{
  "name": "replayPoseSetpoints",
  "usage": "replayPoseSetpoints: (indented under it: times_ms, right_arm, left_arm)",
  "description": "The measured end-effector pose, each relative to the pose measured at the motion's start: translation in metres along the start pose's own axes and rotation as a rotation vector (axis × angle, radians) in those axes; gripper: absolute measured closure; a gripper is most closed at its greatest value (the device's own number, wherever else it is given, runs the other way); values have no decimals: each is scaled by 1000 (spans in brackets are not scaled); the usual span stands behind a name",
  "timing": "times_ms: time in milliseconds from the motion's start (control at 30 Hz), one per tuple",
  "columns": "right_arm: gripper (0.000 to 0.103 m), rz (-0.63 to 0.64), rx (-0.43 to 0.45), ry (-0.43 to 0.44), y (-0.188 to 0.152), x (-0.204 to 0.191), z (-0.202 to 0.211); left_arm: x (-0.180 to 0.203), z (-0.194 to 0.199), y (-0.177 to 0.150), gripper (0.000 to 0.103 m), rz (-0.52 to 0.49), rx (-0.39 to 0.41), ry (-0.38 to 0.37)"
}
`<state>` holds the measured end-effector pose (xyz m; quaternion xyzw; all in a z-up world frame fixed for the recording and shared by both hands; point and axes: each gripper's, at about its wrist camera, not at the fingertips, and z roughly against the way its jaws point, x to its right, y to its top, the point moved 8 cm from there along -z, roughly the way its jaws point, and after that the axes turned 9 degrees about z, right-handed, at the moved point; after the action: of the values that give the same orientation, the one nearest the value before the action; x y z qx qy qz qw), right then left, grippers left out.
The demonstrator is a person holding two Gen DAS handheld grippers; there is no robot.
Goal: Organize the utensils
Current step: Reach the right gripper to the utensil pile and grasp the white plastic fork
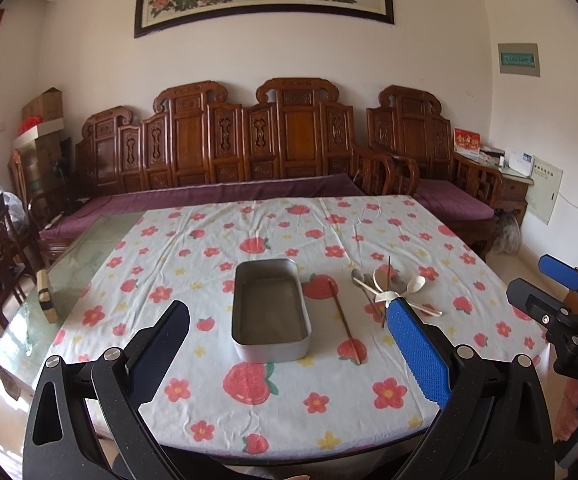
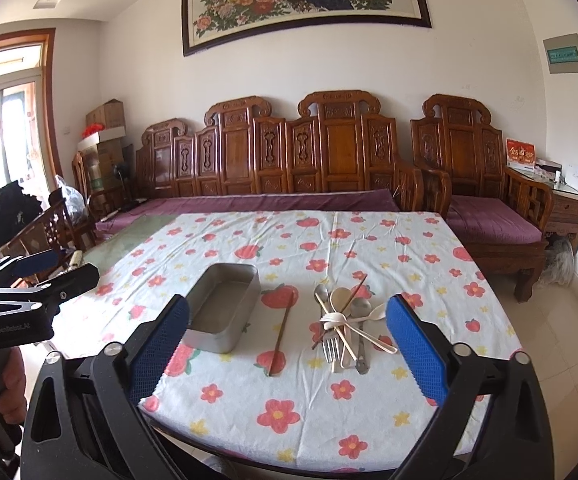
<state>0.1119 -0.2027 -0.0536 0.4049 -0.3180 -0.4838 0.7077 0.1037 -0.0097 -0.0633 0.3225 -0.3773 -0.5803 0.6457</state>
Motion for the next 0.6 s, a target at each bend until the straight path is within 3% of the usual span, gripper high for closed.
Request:
replayPoseSetpoints:
  times_ms: [600]
  right_arm:
    - [31,115,-209,38,-44,58,-117]
  left_arm:
    - [30,-87,-38,7,-54,-139,-92]
